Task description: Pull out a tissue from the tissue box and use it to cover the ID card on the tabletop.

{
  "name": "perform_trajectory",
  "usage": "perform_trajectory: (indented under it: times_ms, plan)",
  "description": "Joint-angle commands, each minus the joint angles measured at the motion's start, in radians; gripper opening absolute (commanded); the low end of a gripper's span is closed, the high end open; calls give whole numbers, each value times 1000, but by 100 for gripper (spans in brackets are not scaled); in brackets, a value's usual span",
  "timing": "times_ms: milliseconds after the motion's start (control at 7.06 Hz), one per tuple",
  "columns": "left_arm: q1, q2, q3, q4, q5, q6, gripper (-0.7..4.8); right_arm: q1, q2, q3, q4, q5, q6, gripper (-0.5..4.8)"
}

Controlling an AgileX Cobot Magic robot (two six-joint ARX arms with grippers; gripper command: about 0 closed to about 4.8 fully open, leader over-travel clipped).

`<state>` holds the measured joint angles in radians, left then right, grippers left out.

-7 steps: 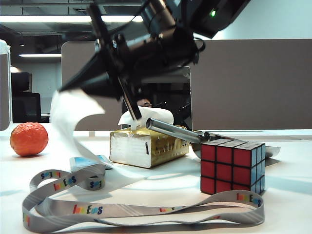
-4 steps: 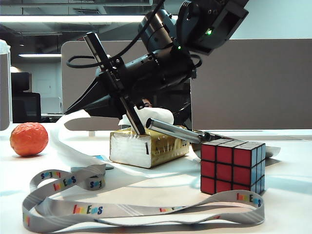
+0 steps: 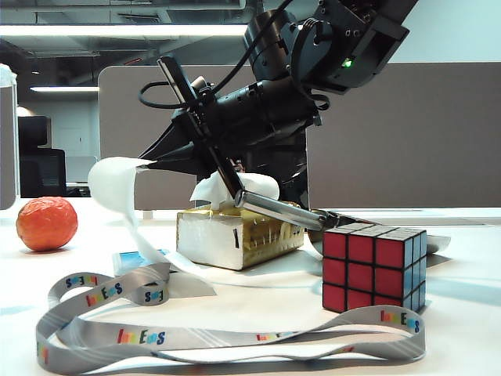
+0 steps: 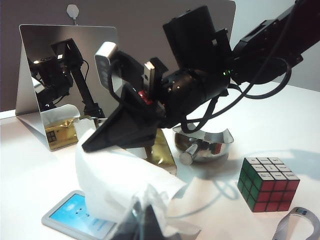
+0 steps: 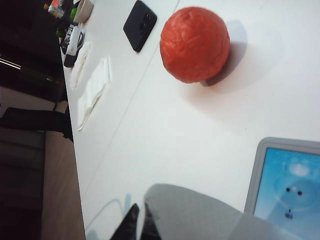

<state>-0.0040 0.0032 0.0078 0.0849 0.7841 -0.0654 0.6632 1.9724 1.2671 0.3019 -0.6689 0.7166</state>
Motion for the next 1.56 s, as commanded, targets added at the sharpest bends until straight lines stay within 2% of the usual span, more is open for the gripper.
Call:
perform_trajectory:
  times_ms: [142,283,849,991,1133,1416,1557]
  plan:
    - [-1,1,3,-1,3,-3,-6,1,14,6,101,52,21,-6]
    - [-1,1,3,-1,6,-3,-6,-3,61,7,129,104,69,-6]
    - [-1,1,3,-2,6,-3,-6,-7,76,7,174,288,101,-6]
    - [-1,1,3,-2,6,-3,-6,-7,76,7,225,259,100,-6]
    - [-1,1,3,-5,6,-3,-6,-7,76,7,442,222,160,-6]
    - [-1,1,3,-19,6,-3,-6,-11,75,7,530,216,197,-6]
    - [-1,1,3,-19,5,-3,-6,-16,75,7,639,195,194,-6]
